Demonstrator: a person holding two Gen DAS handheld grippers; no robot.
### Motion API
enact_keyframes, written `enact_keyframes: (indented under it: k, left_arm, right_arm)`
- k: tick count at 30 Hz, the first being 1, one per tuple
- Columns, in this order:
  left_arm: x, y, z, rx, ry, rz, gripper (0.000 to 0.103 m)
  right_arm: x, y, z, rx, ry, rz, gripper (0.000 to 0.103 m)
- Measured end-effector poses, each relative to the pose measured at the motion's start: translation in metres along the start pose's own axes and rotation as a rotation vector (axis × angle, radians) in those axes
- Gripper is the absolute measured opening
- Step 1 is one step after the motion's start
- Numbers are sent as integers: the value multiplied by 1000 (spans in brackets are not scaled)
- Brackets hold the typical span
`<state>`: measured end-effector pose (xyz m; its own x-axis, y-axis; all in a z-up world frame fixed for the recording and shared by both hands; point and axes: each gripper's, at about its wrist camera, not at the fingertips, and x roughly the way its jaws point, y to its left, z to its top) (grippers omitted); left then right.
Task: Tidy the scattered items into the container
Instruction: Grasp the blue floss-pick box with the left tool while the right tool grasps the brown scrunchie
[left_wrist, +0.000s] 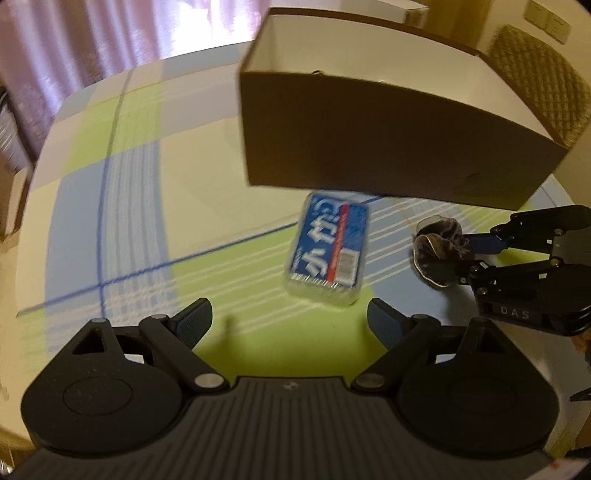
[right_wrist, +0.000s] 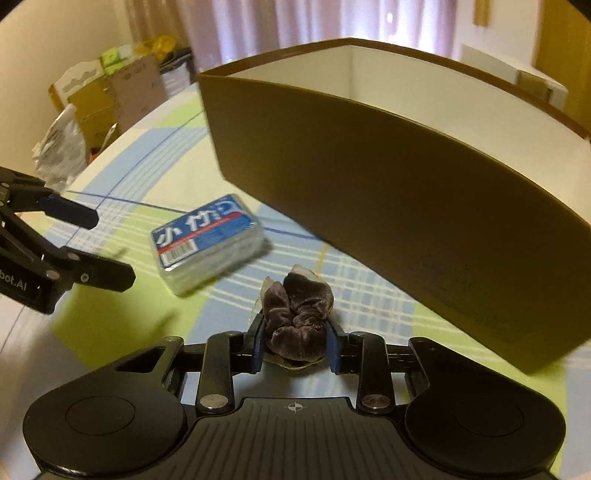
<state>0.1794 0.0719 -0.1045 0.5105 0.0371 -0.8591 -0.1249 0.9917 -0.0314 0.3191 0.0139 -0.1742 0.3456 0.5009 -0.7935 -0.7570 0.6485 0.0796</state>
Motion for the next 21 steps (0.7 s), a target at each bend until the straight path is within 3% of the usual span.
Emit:
enact_keyframes:
  k: [10, 15, 19, 21]
  left_arm:
    - [41, -11, 34, 125, -8, -99, 86]
    - [59, -19, 43, 162, 4, -107, 71]
    - [70, -24, 40, 174, 23, -103, 54]
    - [69, -26, 37, 178, 15, -95, 53]
  right_arm:
    - [-27, -37, -16, 89, 4, -63, 29]
    - [-42, -51, -22, 116, 5, -101, 29]
    - [-50, -58, -26, 133, 4, -121, 30]
    - [-54, -59, -27, 135, -1, -115, 37]
